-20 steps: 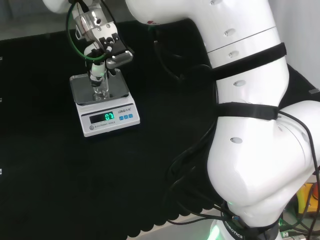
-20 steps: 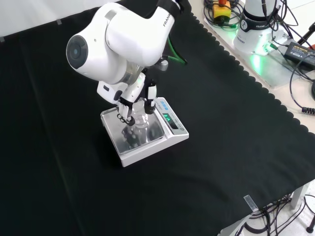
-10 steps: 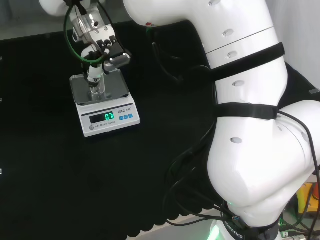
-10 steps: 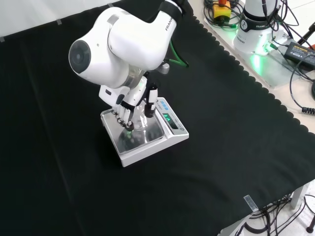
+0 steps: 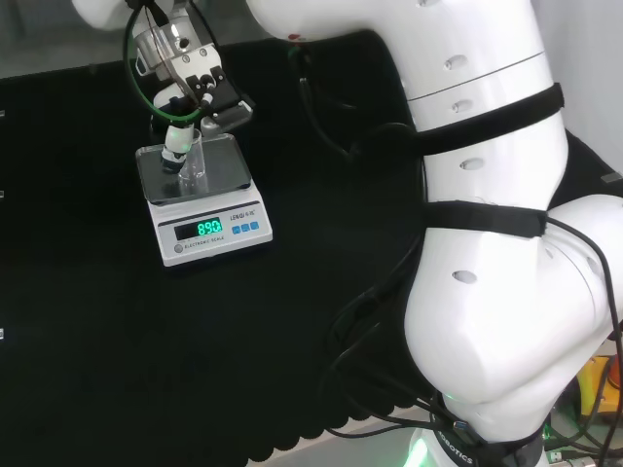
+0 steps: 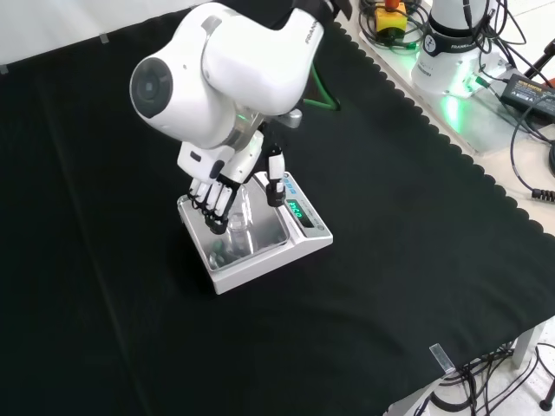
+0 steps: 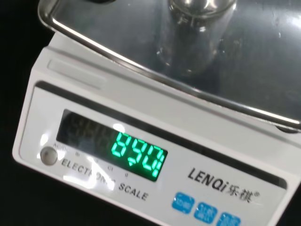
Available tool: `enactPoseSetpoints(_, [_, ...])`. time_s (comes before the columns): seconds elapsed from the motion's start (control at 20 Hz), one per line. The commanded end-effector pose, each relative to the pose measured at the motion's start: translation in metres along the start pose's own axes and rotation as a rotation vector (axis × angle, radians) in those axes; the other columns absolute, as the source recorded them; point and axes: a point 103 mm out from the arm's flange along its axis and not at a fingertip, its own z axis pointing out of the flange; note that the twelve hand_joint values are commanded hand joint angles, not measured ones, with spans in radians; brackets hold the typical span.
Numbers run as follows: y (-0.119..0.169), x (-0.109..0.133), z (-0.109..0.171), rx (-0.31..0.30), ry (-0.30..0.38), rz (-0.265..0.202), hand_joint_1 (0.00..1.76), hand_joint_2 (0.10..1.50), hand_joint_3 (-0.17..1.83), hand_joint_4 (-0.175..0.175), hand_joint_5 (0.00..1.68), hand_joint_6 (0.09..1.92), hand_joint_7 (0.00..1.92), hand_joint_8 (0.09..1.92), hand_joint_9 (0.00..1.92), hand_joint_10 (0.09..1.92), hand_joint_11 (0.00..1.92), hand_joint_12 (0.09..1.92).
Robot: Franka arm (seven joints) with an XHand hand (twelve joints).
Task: Put the beaker on the electronic balance.
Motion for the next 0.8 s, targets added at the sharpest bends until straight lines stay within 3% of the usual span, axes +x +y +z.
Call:
enactPoseSetpoints(0.05, [-0.024, -0.001, -0.017, -0.053, -0.035, 0.007, 0.72, 0.86, -0.16, -0.170, 0.02, 0.09, 0.00, 0.15, 0.00, 0.64, 0.02, 1.51])
enactPoseSetpoints(0.55, [-0.063, -0.017, -0.041, -0.120, -0.032, 0.034, 0.67, 0.84, -0.15, -0.172, 0.00, 0.09, 0.00, 0.09, 0.00, 0.55, 0.00, 1.51])
enactPoseSetpoints(0.8, [-0.069, -0.020, -0.045, -0.114, -0.021, 0.050, 0.66, 0.85, -0.14, -0.172, 0.00, 0.09, 0.00, 0.09, 0.00, 0.55, 0.00, 1.51])
